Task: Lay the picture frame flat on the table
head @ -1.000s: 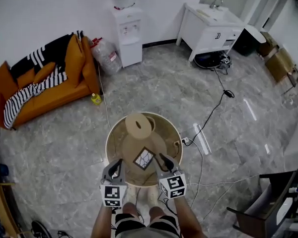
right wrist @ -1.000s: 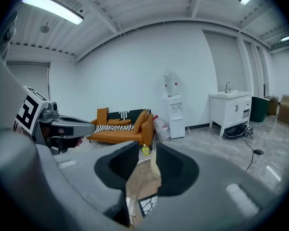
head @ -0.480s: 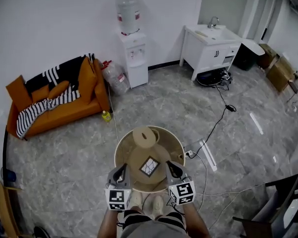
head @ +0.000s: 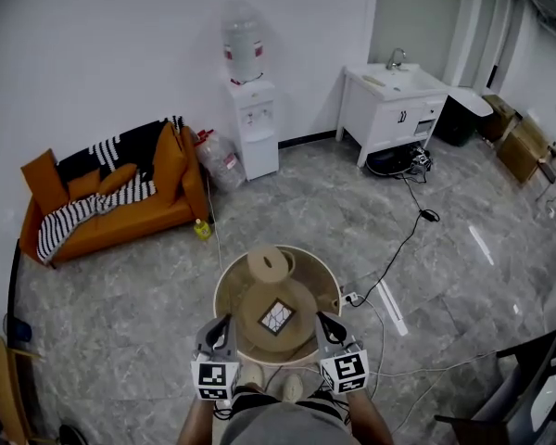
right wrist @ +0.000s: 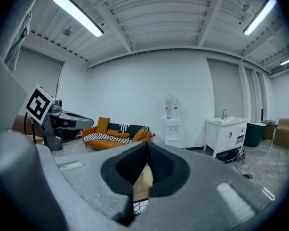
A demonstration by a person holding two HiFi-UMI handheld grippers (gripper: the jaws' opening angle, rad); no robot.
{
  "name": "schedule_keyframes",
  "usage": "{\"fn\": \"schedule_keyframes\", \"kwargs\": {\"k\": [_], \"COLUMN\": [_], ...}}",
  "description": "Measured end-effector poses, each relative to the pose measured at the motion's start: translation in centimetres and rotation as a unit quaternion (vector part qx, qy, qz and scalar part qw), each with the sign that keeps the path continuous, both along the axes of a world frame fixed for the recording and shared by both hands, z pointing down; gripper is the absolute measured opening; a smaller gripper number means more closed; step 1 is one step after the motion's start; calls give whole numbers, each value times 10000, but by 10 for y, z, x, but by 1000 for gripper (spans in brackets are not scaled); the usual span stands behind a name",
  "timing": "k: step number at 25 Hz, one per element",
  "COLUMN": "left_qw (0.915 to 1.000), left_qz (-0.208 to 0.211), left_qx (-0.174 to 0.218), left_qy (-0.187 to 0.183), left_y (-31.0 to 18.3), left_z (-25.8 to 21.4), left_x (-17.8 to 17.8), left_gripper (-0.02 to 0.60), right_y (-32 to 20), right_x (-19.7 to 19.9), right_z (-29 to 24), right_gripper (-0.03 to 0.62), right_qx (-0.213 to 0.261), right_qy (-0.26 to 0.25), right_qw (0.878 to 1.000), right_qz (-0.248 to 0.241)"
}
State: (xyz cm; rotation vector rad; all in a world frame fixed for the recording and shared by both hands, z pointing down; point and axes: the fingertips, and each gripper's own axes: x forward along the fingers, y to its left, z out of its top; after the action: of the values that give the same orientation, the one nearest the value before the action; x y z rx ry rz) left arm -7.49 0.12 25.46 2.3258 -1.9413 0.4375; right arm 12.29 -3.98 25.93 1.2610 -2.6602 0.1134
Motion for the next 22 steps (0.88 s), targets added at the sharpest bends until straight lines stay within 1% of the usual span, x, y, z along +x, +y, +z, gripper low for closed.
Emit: {"fn": "schedule_keyframes", "kwargs": {"k": [4, 8, 10, 14, 17, 22], "left_qw": [10000, 10000, 10000, 10000, 10000, 10000], "left_qz": [20, 12, 17, -31, 2, -36], "left_qx": [-5, -14, -15, 54, 37, 18], "left_qy": [-56, -34, -21, -27, -86, -42], "left_y": [17, 30, 33, 34, 34, 35], "left_z": [-2, -2, -2, -2, -4, -2], "left_x": [7, 11, 15, 16, 17, 21], "left_gripper": [17, 17, 17, 17, 17, 17], "right_y": [14, 25, 27, 27, 26, 27], "right_x": [12, 19, 21, 20, 17, 18], "right_z": [-9, -11, -13, -14, -16, -13], "right_gripper": [0, -2, -2, -2, -2, -2], "right_qx": [134, 252, 285, 294, 306, 253], "right_qy": [-26, 47, 7, -79, -116, -118], "right_qw": [9999, 9996, 9995, 9995, 9994, 9996], "right_qz": [77, 131, 117, 76, 52, 15]}}
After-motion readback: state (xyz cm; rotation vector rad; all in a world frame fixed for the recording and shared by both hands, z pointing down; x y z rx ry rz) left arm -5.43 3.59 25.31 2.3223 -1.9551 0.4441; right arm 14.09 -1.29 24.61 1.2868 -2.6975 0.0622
